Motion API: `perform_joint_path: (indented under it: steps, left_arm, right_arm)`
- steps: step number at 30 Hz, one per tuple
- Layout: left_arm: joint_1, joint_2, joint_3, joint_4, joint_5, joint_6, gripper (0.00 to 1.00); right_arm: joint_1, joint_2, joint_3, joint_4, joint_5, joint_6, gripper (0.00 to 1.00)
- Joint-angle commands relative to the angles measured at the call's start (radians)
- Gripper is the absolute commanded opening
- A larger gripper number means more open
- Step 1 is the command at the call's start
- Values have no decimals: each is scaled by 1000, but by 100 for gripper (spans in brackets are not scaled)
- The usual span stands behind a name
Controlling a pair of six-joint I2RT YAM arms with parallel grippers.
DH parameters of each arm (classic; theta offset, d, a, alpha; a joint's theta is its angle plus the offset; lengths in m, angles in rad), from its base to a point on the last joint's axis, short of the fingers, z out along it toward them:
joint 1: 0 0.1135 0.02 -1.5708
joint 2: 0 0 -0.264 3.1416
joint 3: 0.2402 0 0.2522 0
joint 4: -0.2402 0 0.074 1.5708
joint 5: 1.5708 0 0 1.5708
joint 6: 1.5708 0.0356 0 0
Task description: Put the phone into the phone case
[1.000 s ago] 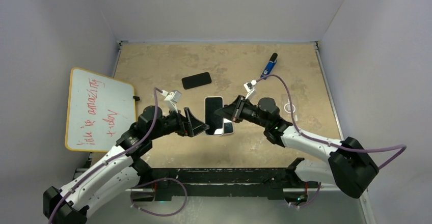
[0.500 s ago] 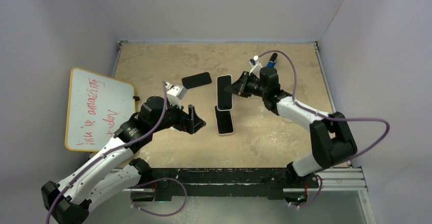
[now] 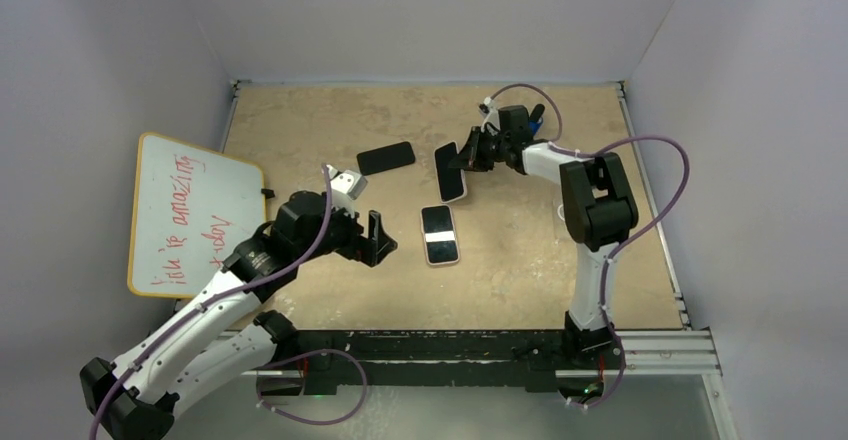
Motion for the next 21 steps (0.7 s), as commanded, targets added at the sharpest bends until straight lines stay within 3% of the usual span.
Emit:
perform_joint_path:
  steps: [1, 3, 15, 21]
  left_arm:
    - [1, -34, 29, 9, -25, 32, 95]
    - [0, -36, 30, 6, -24, 33, 95]
    - [0, -56, 29, 0, -48, 29, 95]
    - [-1, -59, 28, -2, -55, 26, 96]
  right_arm:
    - [-23, 46, 102, -37, -91, -25, 0]
    - [-28, 60, 108, -34, -76, -26, 0]
    - [-44, 102, 157, -109, 51, -31, 24]
    - [-46, 38, 157, -206, 136, -14, 49]
